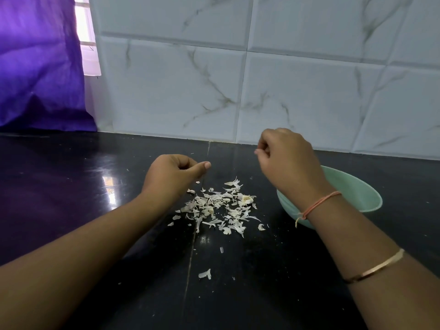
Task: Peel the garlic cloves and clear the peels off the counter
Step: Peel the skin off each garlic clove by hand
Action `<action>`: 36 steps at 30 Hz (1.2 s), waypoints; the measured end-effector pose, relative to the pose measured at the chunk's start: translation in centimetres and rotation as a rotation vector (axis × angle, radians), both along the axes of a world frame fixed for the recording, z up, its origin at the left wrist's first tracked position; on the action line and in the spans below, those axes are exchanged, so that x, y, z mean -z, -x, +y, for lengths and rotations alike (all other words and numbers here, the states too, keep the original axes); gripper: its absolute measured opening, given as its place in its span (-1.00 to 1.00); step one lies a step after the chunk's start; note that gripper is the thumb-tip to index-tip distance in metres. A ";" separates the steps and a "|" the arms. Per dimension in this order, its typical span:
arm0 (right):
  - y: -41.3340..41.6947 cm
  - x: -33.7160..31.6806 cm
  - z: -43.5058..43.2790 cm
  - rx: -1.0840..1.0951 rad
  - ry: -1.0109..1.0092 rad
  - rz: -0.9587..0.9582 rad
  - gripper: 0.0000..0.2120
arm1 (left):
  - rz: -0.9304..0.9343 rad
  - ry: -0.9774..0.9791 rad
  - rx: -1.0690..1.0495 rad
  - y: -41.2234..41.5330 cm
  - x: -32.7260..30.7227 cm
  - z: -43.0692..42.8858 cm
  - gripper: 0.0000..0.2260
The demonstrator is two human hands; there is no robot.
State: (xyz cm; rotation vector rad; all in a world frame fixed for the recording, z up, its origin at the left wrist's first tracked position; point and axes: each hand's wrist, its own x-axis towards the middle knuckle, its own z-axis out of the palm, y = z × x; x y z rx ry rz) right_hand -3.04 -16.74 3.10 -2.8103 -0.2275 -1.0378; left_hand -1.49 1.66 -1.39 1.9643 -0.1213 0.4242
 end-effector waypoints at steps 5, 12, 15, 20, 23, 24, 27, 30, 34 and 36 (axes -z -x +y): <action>0.5 1.4 2.5 -0.217 0.091 0.017 -0.87 | -0.004 0.013 0.006 -0.3 0.2 0.0 -0.90; -1.0 4.7 3.5 -0.205 0.196 0.353 -0.80 | -0.010 0.014 0.001 -0.3 0.3 -0.1 -0.84; -1.1 5.0 3.4 -0.207 0.211 0.386 -0.79 | -0.011 0.007 0.006 -0.3 0.3 -0.1 -0.85; -1.1 5.0 3.3 -0.212 0.203 0.404 -0.76 | -0.010 0.000 0.005 -0.4 0.4 -0.1 -0.86; -1.0 5.1 3.3 -0.218 0.193 0.378 -0.77 | -0.006 -0.004 0.023 -0.4 0.3 -0.1 -0.86; -0.9 5.0 3.3 -0.223 0.177 0.354 -0.78 | -0.001 -0.010 0.038 -0.3 0.3 -0.2 -0.86; -0.9 4.6 3.3 -0.294 -0.002 0.268 -0.80 | 0.029 -0.026 0.136 -0.1 0.3 -0.4 -0.88; -0.9 4.3 3.4 -0.416 -0.250 0.198 -0.82 | 0.036 0.003 0.218 0.2 0.3 -0.6 -0.88; -0.7 4.1 3.4 -0.504 -0.374 0.154 -0.77 | 0.024 0.030 0.211 0.3 0.0 -0.6 -0.93; -0.6 4.1 3.5 -0.520 -0.395 0.135 -0.76 | 0.030 0.047 0.211 0.4 -0.1 -0.6 -0.94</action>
